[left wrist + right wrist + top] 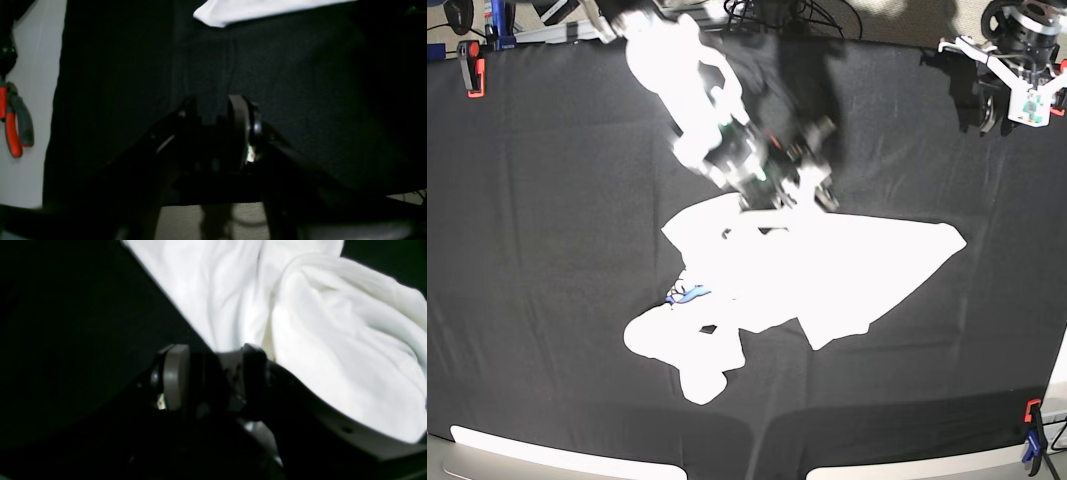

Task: Layout the t-shirt on the table in an organized manner, then fold the t-shirt properly
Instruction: 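Reach the right gripper down to the bunched middle of the shirt, then grasp the shirt fabric with the right gripper and drag it outward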

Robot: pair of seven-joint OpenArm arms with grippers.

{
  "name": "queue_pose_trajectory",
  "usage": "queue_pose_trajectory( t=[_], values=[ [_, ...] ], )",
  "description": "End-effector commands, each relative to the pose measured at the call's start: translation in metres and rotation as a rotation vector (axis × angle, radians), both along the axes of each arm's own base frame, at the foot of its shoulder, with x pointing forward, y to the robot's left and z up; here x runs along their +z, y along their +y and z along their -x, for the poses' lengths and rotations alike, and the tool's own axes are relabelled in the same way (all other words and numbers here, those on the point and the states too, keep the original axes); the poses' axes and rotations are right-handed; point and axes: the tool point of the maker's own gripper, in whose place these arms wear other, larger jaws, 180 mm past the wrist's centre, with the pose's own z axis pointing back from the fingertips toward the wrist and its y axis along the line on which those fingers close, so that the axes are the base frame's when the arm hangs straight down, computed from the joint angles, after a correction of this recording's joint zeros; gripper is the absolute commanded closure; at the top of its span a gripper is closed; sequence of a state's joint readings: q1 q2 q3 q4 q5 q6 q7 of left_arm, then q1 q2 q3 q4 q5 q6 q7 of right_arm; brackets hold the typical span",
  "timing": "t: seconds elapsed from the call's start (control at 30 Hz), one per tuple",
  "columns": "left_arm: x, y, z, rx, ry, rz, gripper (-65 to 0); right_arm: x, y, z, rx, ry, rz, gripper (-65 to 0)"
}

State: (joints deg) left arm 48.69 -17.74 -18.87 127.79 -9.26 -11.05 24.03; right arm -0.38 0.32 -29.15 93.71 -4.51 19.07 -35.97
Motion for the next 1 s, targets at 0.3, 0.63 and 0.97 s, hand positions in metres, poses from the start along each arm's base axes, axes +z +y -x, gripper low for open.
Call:
queue_pose_trajectory(
  t=[0.3,0.63,0.97],
  values=[
    [0.009,-0.001,-0.002,-0.009,-0.033,-0.002,-14.7,0.011,-0.013,-0.035,-0.09,-0.065,0.106,-25.6],
    [0.009,-0.001,-0.002,-0.009,-0.033,-0.002,-14.7,0.002,-0.034,-0.039,-0.17,-0.051,0.208,-25.6],
    [0.012,-0.001,-0.007,-0.009,-0.048,-0.002,-14.7,0.003,-0.056,-0.047,-0.226,-0.087,0.262,-25.6]
  ],
)
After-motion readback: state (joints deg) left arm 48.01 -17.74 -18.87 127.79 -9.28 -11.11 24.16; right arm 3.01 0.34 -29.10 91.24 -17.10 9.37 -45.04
